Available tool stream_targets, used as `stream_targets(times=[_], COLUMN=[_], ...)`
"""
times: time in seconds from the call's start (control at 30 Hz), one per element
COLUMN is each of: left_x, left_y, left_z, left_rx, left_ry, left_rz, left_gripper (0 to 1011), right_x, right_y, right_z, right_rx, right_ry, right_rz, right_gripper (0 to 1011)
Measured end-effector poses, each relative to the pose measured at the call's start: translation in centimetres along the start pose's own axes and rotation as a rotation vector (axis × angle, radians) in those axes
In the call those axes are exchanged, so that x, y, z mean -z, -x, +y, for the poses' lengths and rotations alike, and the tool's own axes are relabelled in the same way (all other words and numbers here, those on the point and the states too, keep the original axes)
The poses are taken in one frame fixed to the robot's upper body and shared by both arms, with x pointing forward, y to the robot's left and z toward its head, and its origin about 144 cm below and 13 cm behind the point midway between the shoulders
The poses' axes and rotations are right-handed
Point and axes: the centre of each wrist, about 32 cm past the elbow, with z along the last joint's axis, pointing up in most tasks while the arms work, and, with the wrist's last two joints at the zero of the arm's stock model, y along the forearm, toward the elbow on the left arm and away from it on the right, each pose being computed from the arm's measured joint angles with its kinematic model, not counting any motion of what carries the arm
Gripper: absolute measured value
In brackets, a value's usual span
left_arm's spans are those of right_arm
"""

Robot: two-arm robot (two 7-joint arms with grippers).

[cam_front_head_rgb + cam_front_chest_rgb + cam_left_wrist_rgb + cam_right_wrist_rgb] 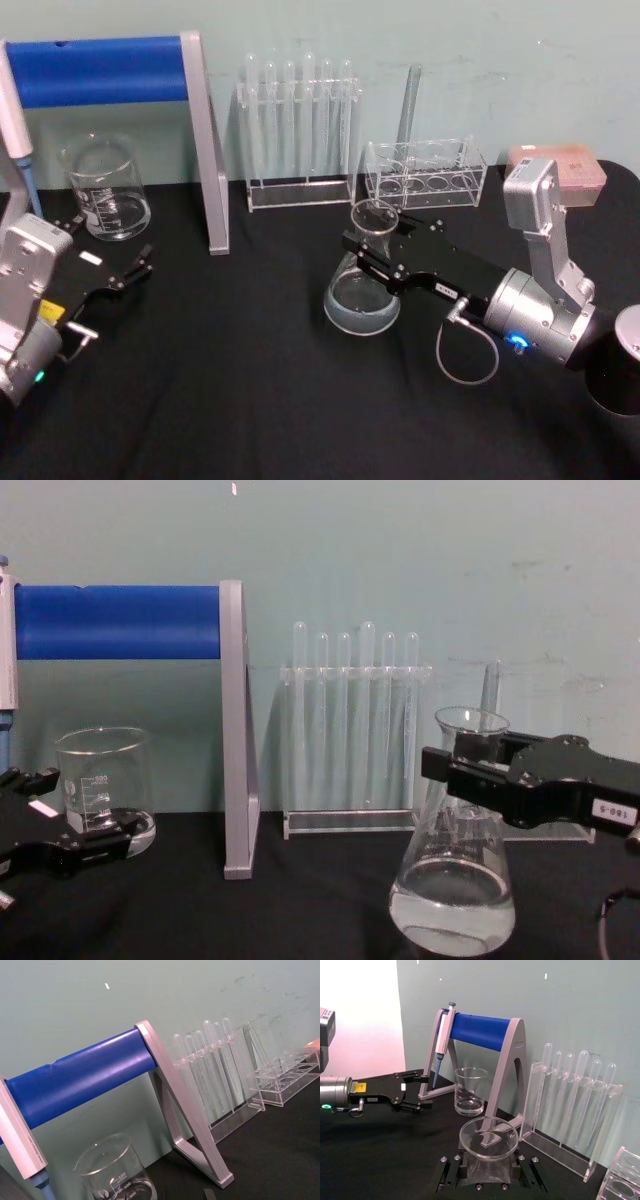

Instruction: Grasp the erlenmeyer flask with one hand, shake it three times, then place it back.

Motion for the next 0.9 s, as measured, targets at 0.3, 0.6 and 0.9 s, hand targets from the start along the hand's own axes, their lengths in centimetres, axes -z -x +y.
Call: stream_targets(times=[0.3, 0.6, 0.9], left_x=[0.0, 0.0, 0.0], left_y=[0.0, 0.0, 0.0], left_z=[0.0, 0.0, 0.0], left_rx=[0.0, 0.0, 0.0], left_ry=[0.0, 0.0, 0.0], left_rz=[0.0, 0.0, 0.0], left_gripper=[1001, 1001, 1001], right_x=[0.1, 0.0, -0.3], right_y=[0.1, 0.4, 2.1], right_z=[0.0, 0.2, 1.6], right_rx=[0.0, 0.006, -0.037], right_ry=[-0.002, -0.001, 0.013], right_rz=[0.004, 0.011, 0.02], right_gripper=[456, 456, 456])
